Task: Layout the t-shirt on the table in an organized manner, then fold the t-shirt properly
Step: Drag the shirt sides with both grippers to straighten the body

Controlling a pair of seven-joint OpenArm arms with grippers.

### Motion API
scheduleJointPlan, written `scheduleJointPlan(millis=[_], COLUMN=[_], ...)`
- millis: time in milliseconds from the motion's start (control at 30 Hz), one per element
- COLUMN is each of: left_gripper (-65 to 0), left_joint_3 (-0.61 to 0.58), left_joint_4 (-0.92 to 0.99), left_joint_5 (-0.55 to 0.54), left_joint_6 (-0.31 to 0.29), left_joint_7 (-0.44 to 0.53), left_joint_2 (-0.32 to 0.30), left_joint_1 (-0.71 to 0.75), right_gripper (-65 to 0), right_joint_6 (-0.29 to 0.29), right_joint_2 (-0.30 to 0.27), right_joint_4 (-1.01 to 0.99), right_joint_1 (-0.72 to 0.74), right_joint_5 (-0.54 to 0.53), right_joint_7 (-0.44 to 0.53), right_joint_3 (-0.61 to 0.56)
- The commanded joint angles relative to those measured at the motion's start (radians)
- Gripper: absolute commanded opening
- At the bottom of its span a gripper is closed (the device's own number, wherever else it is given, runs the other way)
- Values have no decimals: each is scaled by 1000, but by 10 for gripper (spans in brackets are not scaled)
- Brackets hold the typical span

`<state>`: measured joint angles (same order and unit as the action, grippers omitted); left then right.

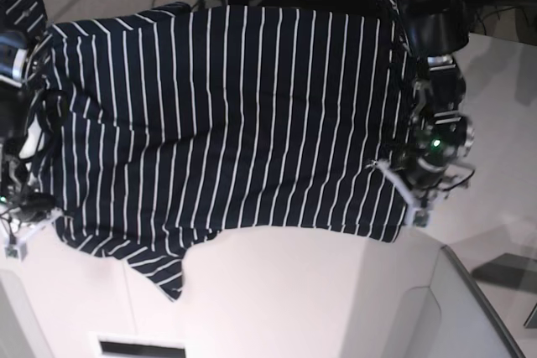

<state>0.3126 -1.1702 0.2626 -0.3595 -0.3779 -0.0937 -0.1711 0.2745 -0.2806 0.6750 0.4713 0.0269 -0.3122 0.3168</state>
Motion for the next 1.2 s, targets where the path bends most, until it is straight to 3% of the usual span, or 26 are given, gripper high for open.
scheduleJointPlan(millis=[0, 133, 200, 300, 400, 600, 667, 733, 967, 1167], left_gripper=[-650, -650, -650, -650, -650, -650, -650, -650, -650, -650], left_joint_3=[-20, -71, -72, -76, -111, -120, -131, -132, -122, -122], left_joint_4=[16, 187, 286, 422, 545, 605, 605, 606, 606, 709], left_joint_5=[0, -1, 4, 10, 8, 7, 7, 2, -1, 2], left_joint_6=[9, 10, 14, 73, 86, 112, 184, 216, 221, 221], left_joint_7=[12, 18, 73, 150, 191, 276, 279, 279, 307, 359], left_joint_2=[-7, -2, -1, -7, -30, -39, -56, -71, -105, -107], left_joint_1=[-31, -130, -175, -224, -261, -261, -261, -259, -269, -318], right_gripper=[-650, -650, -650, -650, -650, -650, -650, -650, -650, -650], right_joint_6=[9, 9, 9, 9, 9, 9, 9, 4, 4, 4], right_joint_2=[11, 37, 57, 67, 74, 80, 79, 76, 48, 48], right_joint_4=[61, 185, 220, 269, 288, 203, 136, 47, -237, -274], right_joint_1=[14, -44, -72, -121, -141, -136, -107, -81, 25, 73], right_joint_5=[-6, -6, -6, -6, -6, -6, -5, -2, -2, 0], right_joint_7=[-6, -129, -161, -187, -249, -281, -253, -210, 15, 112], right_joint_3=[-2, -2, -2, -2, -2, 6, 6, 6, -3, -5])
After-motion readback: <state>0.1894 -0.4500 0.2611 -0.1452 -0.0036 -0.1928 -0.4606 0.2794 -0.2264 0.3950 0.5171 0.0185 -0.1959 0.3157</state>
